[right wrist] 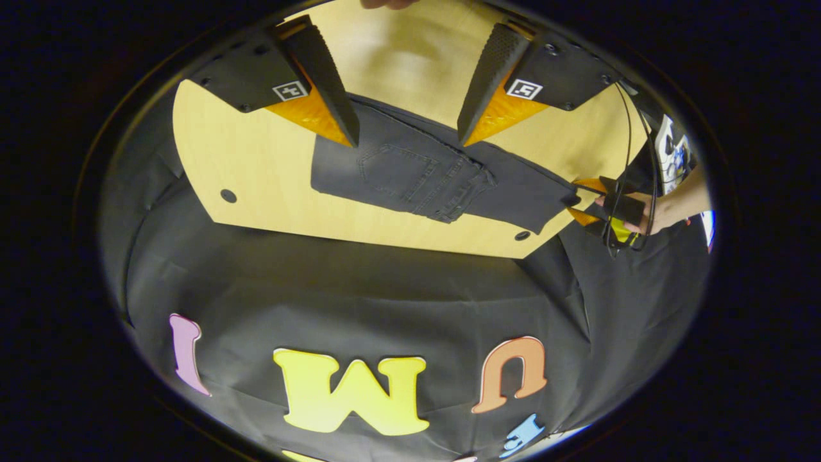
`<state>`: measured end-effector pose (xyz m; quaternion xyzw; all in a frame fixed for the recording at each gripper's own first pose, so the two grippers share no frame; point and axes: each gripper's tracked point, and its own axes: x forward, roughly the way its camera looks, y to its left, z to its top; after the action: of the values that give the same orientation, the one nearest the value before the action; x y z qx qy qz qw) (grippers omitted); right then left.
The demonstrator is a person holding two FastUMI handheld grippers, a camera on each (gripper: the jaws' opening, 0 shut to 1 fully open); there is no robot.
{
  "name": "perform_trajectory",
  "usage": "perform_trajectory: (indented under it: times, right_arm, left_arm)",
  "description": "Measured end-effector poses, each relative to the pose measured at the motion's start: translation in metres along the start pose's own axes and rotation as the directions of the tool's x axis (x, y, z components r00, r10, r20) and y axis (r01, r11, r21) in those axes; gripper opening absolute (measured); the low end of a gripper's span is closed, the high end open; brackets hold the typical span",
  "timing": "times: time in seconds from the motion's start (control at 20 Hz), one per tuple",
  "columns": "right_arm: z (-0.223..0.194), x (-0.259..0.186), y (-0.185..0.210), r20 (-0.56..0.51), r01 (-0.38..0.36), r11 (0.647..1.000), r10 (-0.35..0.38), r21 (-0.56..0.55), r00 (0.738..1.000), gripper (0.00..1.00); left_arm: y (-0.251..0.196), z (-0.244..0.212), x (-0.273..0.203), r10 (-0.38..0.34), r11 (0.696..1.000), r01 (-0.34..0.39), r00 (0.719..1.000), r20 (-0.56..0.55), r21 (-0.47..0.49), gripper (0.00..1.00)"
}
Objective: Grasp the waist and the cuffs of the jeans and fold them to make the two legs overlap; first hold the waist and fold one-third of the jeans toward the cuffs, then hold the cuffs and fold the remaining one-third in the same direction to finish folding.
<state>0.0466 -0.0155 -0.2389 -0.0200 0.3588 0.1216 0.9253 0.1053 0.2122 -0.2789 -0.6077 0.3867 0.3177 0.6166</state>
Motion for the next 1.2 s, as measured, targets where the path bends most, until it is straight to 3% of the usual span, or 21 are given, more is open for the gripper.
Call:
perform_trajectory:
  times: [0.3,0.35,0.55,0.85,1.05,1.2]
  right_arm:
    - [-0.006,0.006,-0.019,-0.032,0.03,0.998,-0.028,0.059,0.999,0.96]
    - [-0.008,0.007,-0.021,-0.038,0.033,0.997,-0.031,0.07,0.999,0.96]
    - [-0.016,0.01,-0.025,-0.061,0.038,0.994,-0.032,0.099,0.998,0.96]
    - [-0.021,0.011,-0.034,-0.081,0.05,0.993,-0.042,0.104,0.996,0.93]
    - [-0.028,0.008,-0.039,-0.09,0.061,0.992,-0.051,0.111,0.995,0.93]
    - [-0.027,0.003,-0.044,-0.082,0.075,0.994,-0.068,0.084,0.994,0.96]
  left_arm:
    - [0.009,0.001,-0.001,0.096,0.995,-0.096,0.995,-0.038,-0.009,0.8]
    - [0.01,-0.001,-0.004,0.089,0.996,-0.09,0.995,-0.048,-0.017,0.85]
    - [0.009,0.003,0.004,0.053,0.99,-0.059,0.997,-0.048,-0.126,0.58]
    - [0.007,0.003,0.012,0.046,0.992,-0.049,0.999,-0.025,-0.113,0.39]
    - [-0.002,0.003,0.016,-0.015,0.992,0.013,1.0,-0.013,-0.125,0.18]
    - [-0.003,0.002,0.012,-0.036,0.996,0.035,0.999,-0.009,-0.083,0.11]
